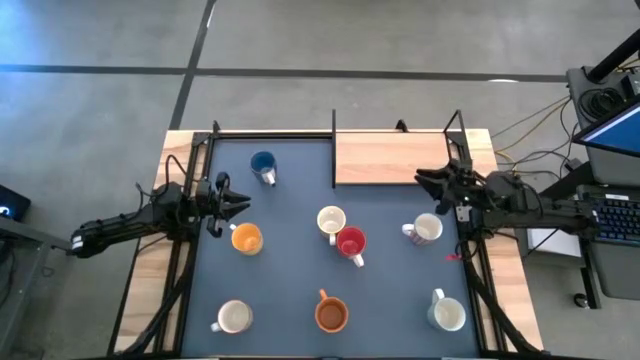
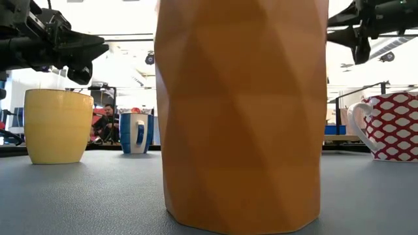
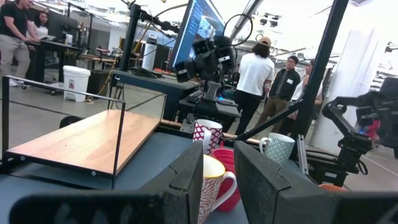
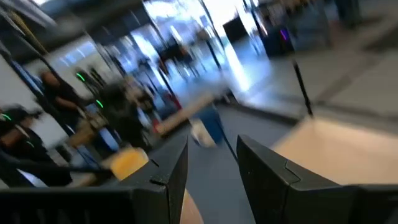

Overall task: Place coffee mugs
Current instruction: Put the red patterned mug on the shelf

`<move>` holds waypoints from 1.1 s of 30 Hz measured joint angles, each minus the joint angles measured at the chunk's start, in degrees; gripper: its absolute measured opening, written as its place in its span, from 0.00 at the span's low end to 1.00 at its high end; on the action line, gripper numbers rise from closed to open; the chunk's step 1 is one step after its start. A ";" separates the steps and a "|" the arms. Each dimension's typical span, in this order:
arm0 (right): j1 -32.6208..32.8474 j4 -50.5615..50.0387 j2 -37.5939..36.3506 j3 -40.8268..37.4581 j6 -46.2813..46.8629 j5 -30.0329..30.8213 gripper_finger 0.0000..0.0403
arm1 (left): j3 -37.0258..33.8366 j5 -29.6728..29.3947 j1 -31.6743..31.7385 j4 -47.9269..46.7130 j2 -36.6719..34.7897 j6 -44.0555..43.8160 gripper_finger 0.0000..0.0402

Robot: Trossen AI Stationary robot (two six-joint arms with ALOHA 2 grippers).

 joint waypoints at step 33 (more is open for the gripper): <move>0.15 -55.26 28.56 21.90 7.78 -28.11 0.32 | 0.00 0.00 0.00 0.00 0.00 0.00 0.18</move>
